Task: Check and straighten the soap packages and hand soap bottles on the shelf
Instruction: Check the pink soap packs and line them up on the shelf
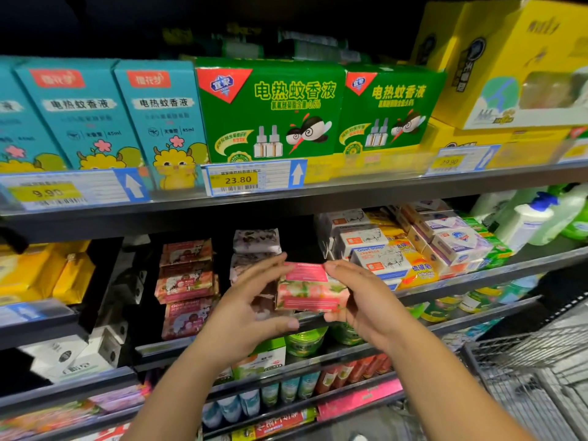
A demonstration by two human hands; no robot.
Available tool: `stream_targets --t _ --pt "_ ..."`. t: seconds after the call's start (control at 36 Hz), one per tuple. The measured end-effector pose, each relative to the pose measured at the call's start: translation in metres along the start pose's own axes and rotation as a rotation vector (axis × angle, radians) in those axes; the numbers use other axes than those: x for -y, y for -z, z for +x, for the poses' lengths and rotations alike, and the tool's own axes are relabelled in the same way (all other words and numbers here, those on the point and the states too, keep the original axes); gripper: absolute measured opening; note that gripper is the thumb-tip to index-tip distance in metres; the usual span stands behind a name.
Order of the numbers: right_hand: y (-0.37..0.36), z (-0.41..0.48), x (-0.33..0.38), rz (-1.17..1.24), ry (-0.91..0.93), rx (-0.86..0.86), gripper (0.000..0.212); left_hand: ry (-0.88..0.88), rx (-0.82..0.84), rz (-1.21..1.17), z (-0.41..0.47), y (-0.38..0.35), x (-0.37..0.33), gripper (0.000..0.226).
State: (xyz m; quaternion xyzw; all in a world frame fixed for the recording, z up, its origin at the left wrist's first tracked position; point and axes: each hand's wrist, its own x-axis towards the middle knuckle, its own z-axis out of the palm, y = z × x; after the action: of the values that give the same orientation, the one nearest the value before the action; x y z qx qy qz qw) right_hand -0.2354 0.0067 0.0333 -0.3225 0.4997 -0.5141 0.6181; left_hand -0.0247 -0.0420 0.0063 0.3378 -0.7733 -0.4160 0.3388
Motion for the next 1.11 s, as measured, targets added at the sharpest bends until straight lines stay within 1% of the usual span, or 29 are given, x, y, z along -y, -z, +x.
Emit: stream_targets --t 0.03,0.08,0.19,0.25,0.33,0.39,0.44,0.53,0.56,0.61,0.67,0.72,0.75,0.78,0.83,0.89,0.94,0.97,1.06,1.11 --pt "-0.001 -0.001 0.000 0.010 -0.023 0.017 0.024 -0.020 -0.029 0.063 0.000 0.001 -0.001 0.071" --pt "-0.004 -0.003 0.001 0.023 -0.051 0.051 0.031 -0.016 -0.080 0.071 0.001 0.001 0.001 0.066" --pt "-0.010 -0.004 0.004 0.027 -0.023 0.127 0.048 -0.006 -0.180 -0.013 0.000 0.000 0.004 0.050" --pt "-0.010 -0.005 0.003 -0.013 -0.009 0.171 0.051 0.039 -0.243 -0.161 -0.002 -0.004 0.001 0.046" --pt "-0.011 -0.009 0.001 -0.205 0.025 0.200 0.043 0.125 -0.315 -0.443 -0.004 -0.008 -0.006 0.037" --pt "-0.012 -0.011 -0.002 -0.325 0.067 0.180 0.030 0.167 -0.356 -0.568 -0.004 -0.009 -0.008 0.036" --pt "-0.014 -0.012 -0.004 -0.364 0.114 0.120 0.027 0.191 -0.380 -0.622 -0.005 -0.009 -0.010 0.036" --pt "-0.020 -0.013 -0.010 -0.254 0.167 0.029 0.028 0.199 -0.318 -0.583 -0.008 -0.010 -0.012 0.034" --pt "-0.021 -0.014 -0.012 -0.205 0.168 -0.011 0.028 0.198 -0.283 -0.577 -0.009 -0.010 -0.011 0.036" --pt "-0.022 -0.016 -0.014 -0.120 0.152 -0.082 0.020 0.161 -0.173 -0.559 -0.013 -0.009 -0.003 0.051" --pt "-0.022 -0.019 -0.016 -0.035 0.112 -0.100 0.013 0.093 -0.029 -0.513 -0.019 -0.005 0.006 0.070" --pt "-0.023 -0.023 -0.017 0.048 0.057 -0.095 0.008 0.033 0.067 -0.346 -0.024 0.000 0.010 0.076" --pt "-0.023 -0.025 -0.018 0.077 0.029 -0.093 0.006 0.012 0.071 -0.235 -0.025 0.001 0.009 0.074" --pt "-0.023 -0.026 -0.019 0.094 0.005 -0.085 0.006 -0.021 0.041 -0.124 -0.026 0.002 0.008 0.070" --pt "-0.024 -0.027 -0.021 0.090 -0.021 -0.050 0.010 -0.074 -0.052 -0.002 -0.024 0.002 0.006 0.057" --pt "-0.024 -0.028 -0.021 0.087 -0.016 -0.024 0.020 -0.080 -0.103 -0.011 -0.022 0.003 0.005 0.054" --pt "-0.022 -0.028 -0.018 0.077 0.002 -0.005 0.037 -0.090 -0.131 -0.013 -0.021 0.003 0.006 0.056" --pt "-0.020 -0.028 -0.017 0.062 0.014 0.015 0.043 -0.097 -0.142 -0.013 -0.021 0.003 0.008 0.053" --pt "-0.010 -0.029 -0.012 0.010 0.039 0.089 0.053 0.010 -0.164 -0.077 -0.020 -0.001 0.007 0.042" --pt "-0.004 -0.028 -0.009 -0.093 0.067 0.159 0.063 0.073 -0.215 -0.081 -0.017 -0.004 0.001 0.039"
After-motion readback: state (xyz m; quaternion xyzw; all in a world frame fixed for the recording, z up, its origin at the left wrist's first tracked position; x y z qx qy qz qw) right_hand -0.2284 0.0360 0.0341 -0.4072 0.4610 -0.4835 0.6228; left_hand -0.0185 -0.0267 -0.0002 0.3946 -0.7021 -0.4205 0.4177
